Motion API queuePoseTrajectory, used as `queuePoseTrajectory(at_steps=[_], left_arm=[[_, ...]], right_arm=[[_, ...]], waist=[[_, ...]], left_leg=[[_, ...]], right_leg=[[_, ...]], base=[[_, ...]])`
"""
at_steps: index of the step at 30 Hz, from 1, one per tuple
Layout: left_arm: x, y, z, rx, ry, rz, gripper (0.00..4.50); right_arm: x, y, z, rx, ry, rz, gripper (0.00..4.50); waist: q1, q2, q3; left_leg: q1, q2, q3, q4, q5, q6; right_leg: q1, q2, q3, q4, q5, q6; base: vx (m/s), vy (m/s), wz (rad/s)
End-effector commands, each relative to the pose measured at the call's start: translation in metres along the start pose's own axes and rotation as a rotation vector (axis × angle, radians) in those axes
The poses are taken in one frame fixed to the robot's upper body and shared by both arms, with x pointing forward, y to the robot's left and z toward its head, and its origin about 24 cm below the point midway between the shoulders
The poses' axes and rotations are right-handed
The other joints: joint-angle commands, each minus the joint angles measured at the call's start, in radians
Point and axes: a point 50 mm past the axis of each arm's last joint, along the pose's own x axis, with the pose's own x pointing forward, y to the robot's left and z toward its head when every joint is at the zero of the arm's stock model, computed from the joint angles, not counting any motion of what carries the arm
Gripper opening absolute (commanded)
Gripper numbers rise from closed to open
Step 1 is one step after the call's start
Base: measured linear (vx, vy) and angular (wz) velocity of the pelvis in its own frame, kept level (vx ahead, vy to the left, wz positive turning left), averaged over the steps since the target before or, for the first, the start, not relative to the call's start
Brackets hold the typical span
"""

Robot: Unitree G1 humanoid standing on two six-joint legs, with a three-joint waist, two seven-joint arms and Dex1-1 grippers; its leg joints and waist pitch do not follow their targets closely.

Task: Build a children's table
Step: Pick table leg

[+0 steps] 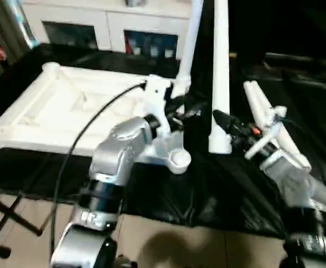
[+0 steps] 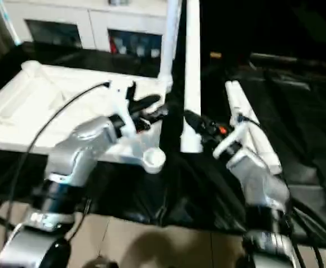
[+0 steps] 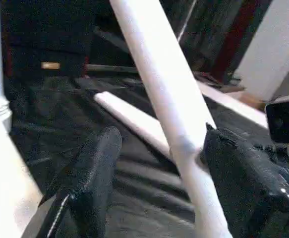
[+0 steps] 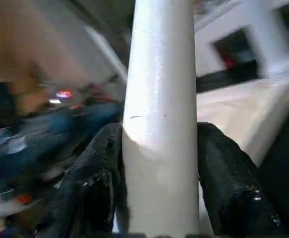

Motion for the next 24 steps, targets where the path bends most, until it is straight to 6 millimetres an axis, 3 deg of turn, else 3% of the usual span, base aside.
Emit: queuePoseTrajectory(at_steps=[1, 5, 12, 14, 15, 19, 21, 24], left_arm=[[0.003, -0.009, 0.01, -0.038, -0.029, -0.06, 3.1], [0.002, -0.017, 0.015, -0.117, -0.057, -0.135, 3.1], [0.001, -0.024, 0.019, -0.256, -0.074, -0.199, 3.1], [0.001, -0.022, 0.017, -0.265, -0.058, -0.189, 3.1], [0.002, -0.02, 0.015, -0.268, -0.04, -0.163, 3.1], [0.006, -0.012, 0.011, -0.28, -0.011, -0.066, 3.1], [0.008, -0.004, 0.014, -0.292, -0.025, 0.021, 2.82], [0.008, 0.006, 0.018, -0.305, -0.04, 0.137, 2.69]], right_arm=[[0.0, 0.015, 0.003, 0.0, 0.007, 0.087, 1.89], [-0.002, 0.02, 0.0, 0.023, 0.036, 0.12, 1.89], [-0.002, 0.029, -0.004, 0.024, 0.099, 0.149, 1.89], [0.0, 0.032, -0.005, 0.023, 0.11, 0.167, 1.89], [0.001, 0.034, -0.005, 0.019, 0.121, 0.182, 1.89], [0.002, 0.035, -0.004, 0.0, 0.138, 0.195, 1.89], [0.006, 0.038, -0.004, -0.03, 0.151, 0.199, 1.89], [0.012, 0.041, -0.006, -0.096, 0.171, 0.186, 1.89]], waist=[[0.006, -0.002, -0.078], [0.009, 0.0, -0.077], [0.01, -0.009, -0.077], [0.009, -0.006, -0.076], [0.008, -0.009, -0.076], [0.011, -0.002, -0.077], [0.01, -0.009, -0.077], [0.01, -0.009, -0.078]], left_leg=[[0.01, 0.076, -0.042, -0.06, -0.106, 0.079], [0.01, 0.077, -0.044, -0.061, -0.11, 0.068], [0.006, 0.071, -0.042, -0.06, -0.099, 0.062], [0.007, 0.071, -0.043, -0.06, -0.096, 0.066], [0.008, 0.071, -0.042, -0.061, -0.097, 0.067], [0.008, 0.071, -0.044, -0.061, -0.1, 0.064], [0.007, 0.07, -0.043, -0.06, -0.095, 0.064], [0.005, 0.071, -0.045, -0.06, -0.089, 0.063]], right_leg=[[0.063, -0.118, 0.072, -0.095, -0.277, -0.101], [0.062, -0.118, 0.069, -0.1, -0.303, -0.095], [0.063, -0.116, 0.068, -0.103, -0.332, -0.056], [0.061, -0.114, 0.068, -0.104, -0.33, -0.052], [0.061, -0.113, 0.068, -0.105, -0.33, -0.047], [0.062, -0.114, 0.067, -0.106, -0.332, -0.034], [0.063, -0.112, 0.067, -0.108, -0.328, -0.027], [0.062, -0.113, 0.067, -0.104, -0.307, -0.024]], base=[[0.0, 0.0, 0.0], [0.0, 0.0, 0.0], [0.0, 0.0, 0.0], [0.0, 0.0, 0.0], [0.0, 0.0, 0.0], [0.0, 0.0, 0.0], [0.0, 0.0, 0.0], [0.0, 0.0, 0.0]])
